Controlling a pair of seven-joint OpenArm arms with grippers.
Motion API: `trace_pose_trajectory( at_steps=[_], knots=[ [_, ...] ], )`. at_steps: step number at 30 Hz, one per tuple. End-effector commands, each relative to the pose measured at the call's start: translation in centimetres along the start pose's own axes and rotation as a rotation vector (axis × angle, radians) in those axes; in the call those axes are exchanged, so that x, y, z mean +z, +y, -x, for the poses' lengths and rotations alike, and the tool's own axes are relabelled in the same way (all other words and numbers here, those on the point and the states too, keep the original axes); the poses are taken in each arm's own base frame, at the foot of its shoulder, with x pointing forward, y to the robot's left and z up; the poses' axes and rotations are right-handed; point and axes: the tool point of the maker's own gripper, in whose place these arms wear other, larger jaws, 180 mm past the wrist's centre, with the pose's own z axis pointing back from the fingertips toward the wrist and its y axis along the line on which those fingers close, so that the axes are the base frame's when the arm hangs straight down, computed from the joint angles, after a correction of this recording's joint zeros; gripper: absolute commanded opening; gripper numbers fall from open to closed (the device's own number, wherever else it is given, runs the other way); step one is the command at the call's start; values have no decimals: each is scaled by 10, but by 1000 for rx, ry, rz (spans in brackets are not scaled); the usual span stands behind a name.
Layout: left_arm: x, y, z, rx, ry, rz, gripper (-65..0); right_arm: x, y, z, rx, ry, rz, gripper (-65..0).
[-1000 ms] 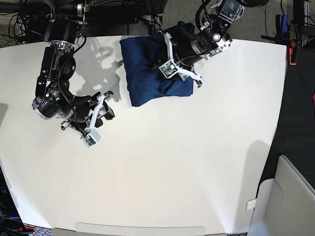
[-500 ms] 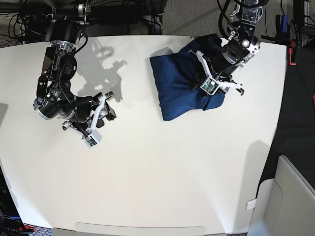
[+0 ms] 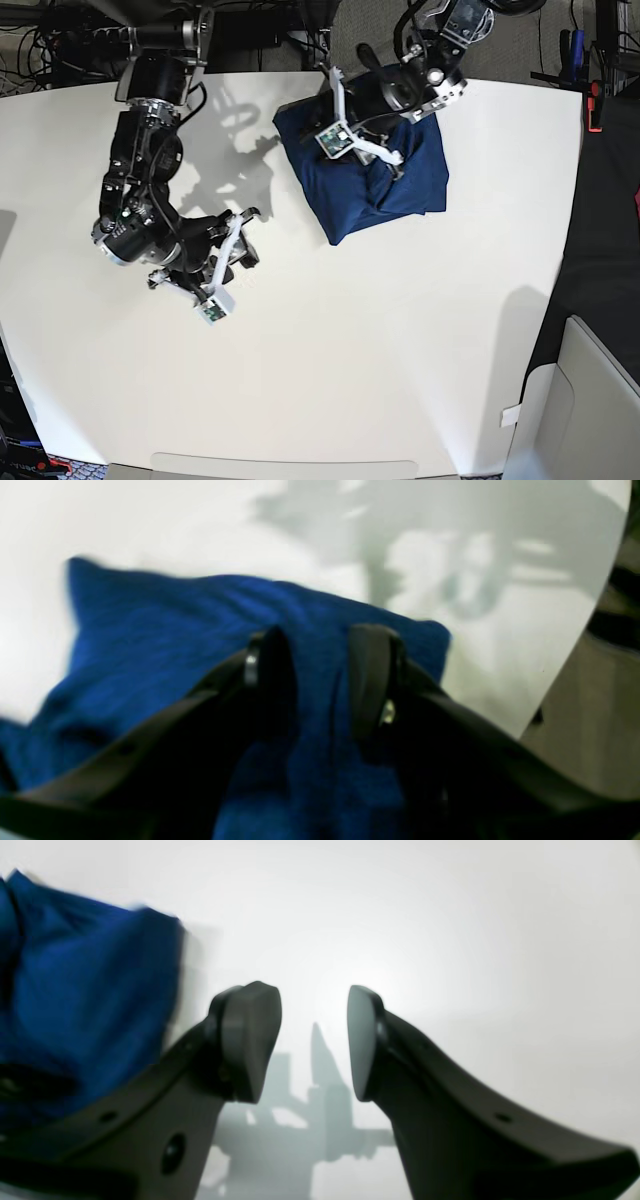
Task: Fold the T-shirt properly
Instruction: 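Pull the bundle back with the left gripper toward the right gripper, then grasp the bundle with both grippers and lift it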
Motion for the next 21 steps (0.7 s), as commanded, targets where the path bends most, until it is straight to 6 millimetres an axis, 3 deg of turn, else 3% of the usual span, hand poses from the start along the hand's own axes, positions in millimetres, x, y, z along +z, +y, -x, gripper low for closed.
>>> trace_pose_trajectory(
  at_steps=[1, 7, 11, 17, 21],
  knots=[
    [-1, -6, -7, -25, -22, 14, -444, 5, -5, -18, 19, -46, 21, -385],
    [4, -28, -16, -134, -24, 25, -444, -13, 19, -40, 61, -43, -47, -385],
    [25, -7, -20, -109, -35, -64, -444, -28, 40, -62, 101, -51, -97, -385],
    [53, 22, 13, -37, 46, -179, -444, -49, 64, -90, 282, -5, -81, -386],
    [59, 16, 29, -7, 89, -178, -444, -59, 83, -99, 453, 26, -45, -387]
  ],
)
